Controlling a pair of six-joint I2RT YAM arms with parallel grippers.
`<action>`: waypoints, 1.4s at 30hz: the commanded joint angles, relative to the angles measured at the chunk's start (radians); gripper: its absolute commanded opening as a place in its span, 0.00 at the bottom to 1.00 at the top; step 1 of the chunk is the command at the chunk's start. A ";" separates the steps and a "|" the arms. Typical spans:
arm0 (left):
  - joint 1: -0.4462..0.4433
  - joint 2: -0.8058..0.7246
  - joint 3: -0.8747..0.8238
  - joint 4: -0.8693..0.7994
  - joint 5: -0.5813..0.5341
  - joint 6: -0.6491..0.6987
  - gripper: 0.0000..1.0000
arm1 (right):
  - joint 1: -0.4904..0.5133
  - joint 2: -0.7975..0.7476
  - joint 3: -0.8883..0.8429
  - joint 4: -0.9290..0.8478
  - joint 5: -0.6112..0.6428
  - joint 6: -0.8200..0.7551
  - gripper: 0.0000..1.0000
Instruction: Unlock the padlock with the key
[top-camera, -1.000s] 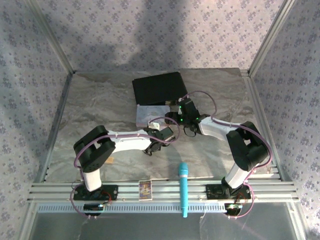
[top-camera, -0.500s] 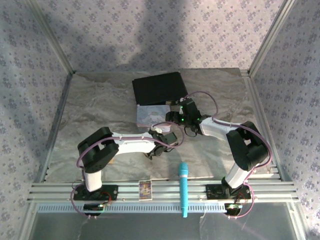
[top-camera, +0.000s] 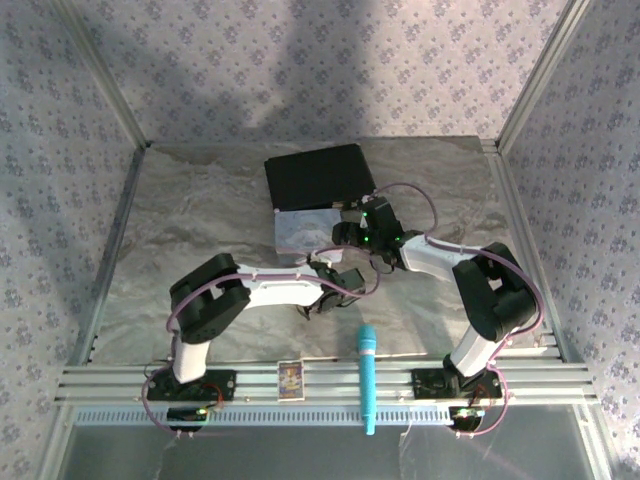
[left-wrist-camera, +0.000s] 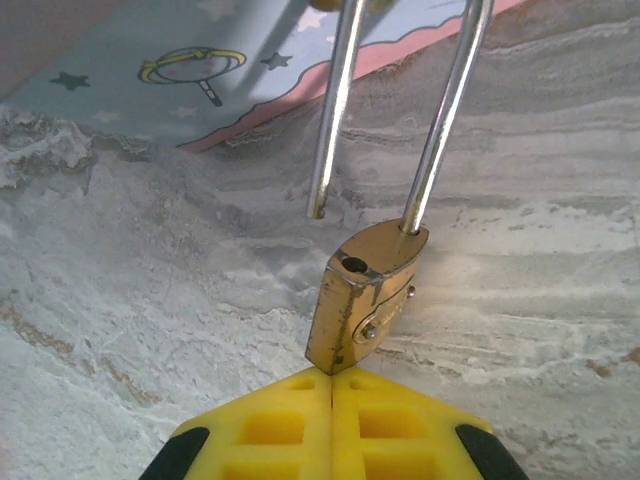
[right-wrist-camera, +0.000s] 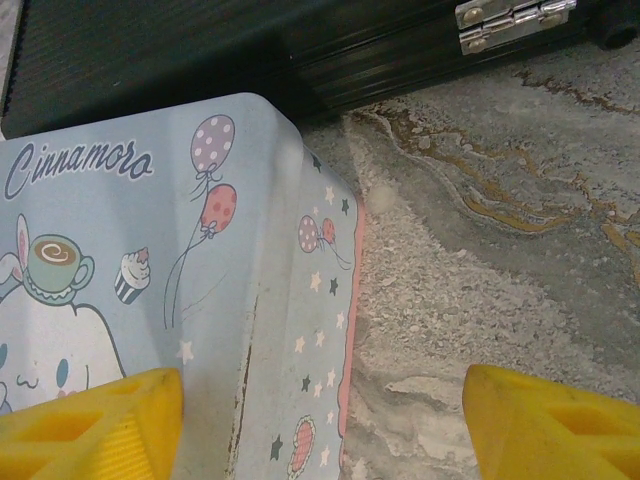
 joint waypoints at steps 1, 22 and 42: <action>-0.005 0.043 0.041 -0.085 -0.081 -0.002 0.06 | -0.017 0.053 -0.049 -0.150 0.062 -0.004 0.75; 0.176 -0.331 -0.244 0.398 0.328 0.322 0.46 | -0.025 0.059 -0.048 -0.149 0.045 -0.005 0.75; 0.146 -0.143 -0.206 0.447 0.130 0.451 0.40 | -0.044 0.046 -0.078 -0.133 0.031 -0.004 0.74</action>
